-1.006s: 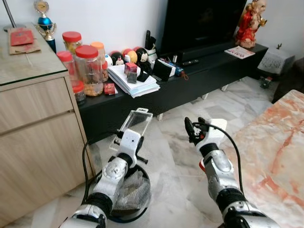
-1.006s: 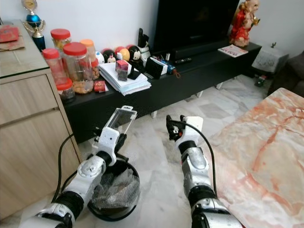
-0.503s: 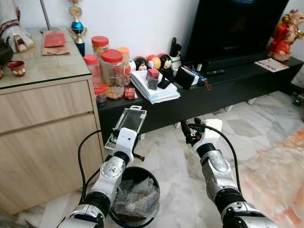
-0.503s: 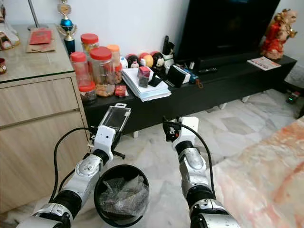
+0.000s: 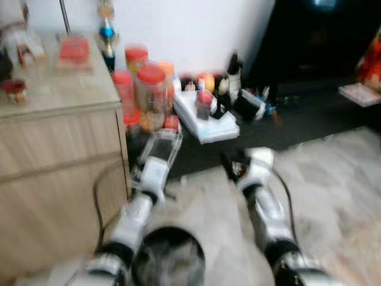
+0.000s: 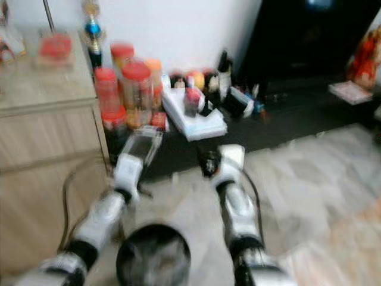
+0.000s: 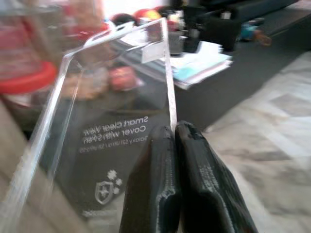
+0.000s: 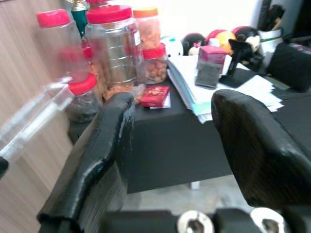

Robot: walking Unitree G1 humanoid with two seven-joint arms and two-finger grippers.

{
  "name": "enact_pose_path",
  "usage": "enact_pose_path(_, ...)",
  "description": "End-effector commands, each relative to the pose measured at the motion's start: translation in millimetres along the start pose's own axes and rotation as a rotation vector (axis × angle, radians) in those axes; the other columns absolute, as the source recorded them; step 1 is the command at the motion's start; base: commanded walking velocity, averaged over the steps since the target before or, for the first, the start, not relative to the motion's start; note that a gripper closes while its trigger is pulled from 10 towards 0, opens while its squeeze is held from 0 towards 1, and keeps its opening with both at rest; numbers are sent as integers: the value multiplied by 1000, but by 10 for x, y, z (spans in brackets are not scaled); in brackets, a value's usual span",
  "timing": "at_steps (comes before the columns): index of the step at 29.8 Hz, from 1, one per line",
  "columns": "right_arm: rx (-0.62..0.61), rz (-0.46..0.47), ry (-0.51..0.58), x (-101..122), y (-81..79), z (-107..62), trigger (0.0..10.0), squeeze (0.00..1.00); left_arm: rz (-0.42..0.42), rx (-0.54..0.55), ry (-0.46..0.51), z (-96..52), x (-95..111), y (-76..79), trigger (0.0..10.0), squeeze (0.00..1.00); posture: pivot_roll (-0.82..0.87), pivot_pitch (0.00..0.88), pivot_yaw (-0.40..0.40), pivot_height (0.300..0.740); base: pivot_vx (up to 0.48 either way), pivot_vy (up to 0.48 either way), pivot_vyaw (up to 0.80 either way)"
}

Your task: Picking trash to rubbish bin

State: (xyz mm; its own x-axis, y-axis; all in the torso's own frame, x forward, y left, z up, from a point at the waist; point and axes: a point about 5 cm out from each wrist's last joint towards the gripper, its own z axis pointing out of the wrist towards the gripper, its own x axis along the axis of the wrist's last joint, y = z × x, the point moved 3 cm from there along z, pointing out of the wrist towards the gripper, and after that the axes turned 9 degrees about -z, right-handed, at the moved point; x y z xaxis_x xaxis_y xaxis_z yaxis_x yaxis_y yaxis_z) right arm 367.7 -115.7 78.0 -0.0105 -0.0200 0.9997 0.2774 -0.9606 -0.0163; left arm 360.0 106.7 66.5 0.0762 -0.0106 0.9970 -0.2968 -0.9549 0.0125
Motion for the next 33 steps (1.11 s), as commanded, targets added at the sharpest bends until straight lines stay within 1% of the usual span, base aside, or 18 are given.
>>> enact_pose_path(1, -31, -15, -3, 17, 154, -28, 10000, 0, -30, -67, 9, 41, 27, 205, 10000, 0, 210, 0, -115, 740, 0, 0, 0)
enact_pose_path(3, 0, -21, -22, -11, 120, -28, 10000, 0, -52, -124, -42, 20, -69, 295, 10000, 0, 210, 0, -115, 740, 0, 0, 0)
enact_pose_path(7, 42, -33, -57, -61, 76, -34, 10000, 0, -98, -178, -112, -20, -201, 382, 10000, 0, 210, 0, -115, 740, 0, 0, 0)
enact_pose_path(10, 141, -112, -194, -269, -18, -92, 10000, 0, -160, -228, -219, -103, -412, 476, 10000, 0, 210, 0, -115, 740, 0, 0, 0)
enact_pose_path(11, 182, -170, -303, -433, -42, -155, 10000, 0, -206, -240, -264, -148, -507, 503, 10000, 0, 211, 0, -115, 740, 0, 0, 0)
enact_pose_path(14, 271, -197, -399, -584, -116, -241, 10000, 0, -242, -214, -341, -201, -647, 492, 10000, 0, 211, 0, -115, 740, 0, 0, 0)
enact_pose_path(15, 322, -228, -461, -664, -148, -292, 10000, 0, -280, -193, -387, -235, -730, 483, 10000, 0, 211, 0, -115, 740, 0, 0, 0)
enact_pose_path(17, 371, -254, -498, -711, -182, -330, 10000, 0, -317, -173, -420, -261, -788, 475, 10000, 0, 211, 0, -115, 740, 0, 0, 0)
enact_pose_path(18, 437, -279, -519, -737, -234, -366, 10000, 0, -338, -167, -440, -281, -826, 479, 10000, 0, 204, 0, -119, 740, 0, 0, 0)
enact_pose_path(21, 529, -310, -544, -771, -313, -420, 10000, 0, -340, -169, -496, -337, -918, 499, 10000, 0, 198, 0, -120, 740, 0, 0, 0)
enact_pose_path(22, 529, -310, -544, -771, -313, -420, 10000, 0, -340, -169, -496, -337, -918, 499, 10000, 0, 198, 0, -120, 740, 0, 0, 0)
enact_pose_path(23, 537, -334, -541, -765, -318, -417, 10000, 0, -345, -160, -521, -361, -957, 496, 10000, 0, 198, 0, -120, 740, 0, 0, 0)
enact_pose_path(25, 486, -331, -532, -712, -276, -360, 10000, 0, -371, -133, -575, -419, -1041, 462, 10000, 0, 195, 0, -125, 740, 0, 0, 0)
enact_pose_path(26, 486, -331, -532, -712, -276, -360, 10000, 0, -371, -133, -575, -419, -1041, 462, 10000, 0, 195, 0, -125, 740, 0, 0, 0)
enact_pose_path(29, 490, -340, -541, -696, -266, -353, 10000, 0, -427, -115, -609, -477, -1107, 445, 10000, 0, 191, 0, -127, 740, 0, 0, 0)
enact_pose_path(30, 512, -352, -545, -685, -277, -357, 10000, 0, -415, -96, -639, -524, -1163, 410, 10000, 0, 191, 0, -127, 740, 0, 0, 0)
enact_pose_path(32, 522, -358, -547, -673, -280, -360, 10000, 0, -416, -86, -659, -557, -1197, 387, 10000, 0, 191, 0, -127, 740, 0, 0, 0)
enact_pose_path(33, 518, -357, -544, -662, -271, -360, 10000, 0, -399, -71, -664, -570, -1210, 353, 10000, 0, 186, 0, -130, 740, 0, 0, 0)
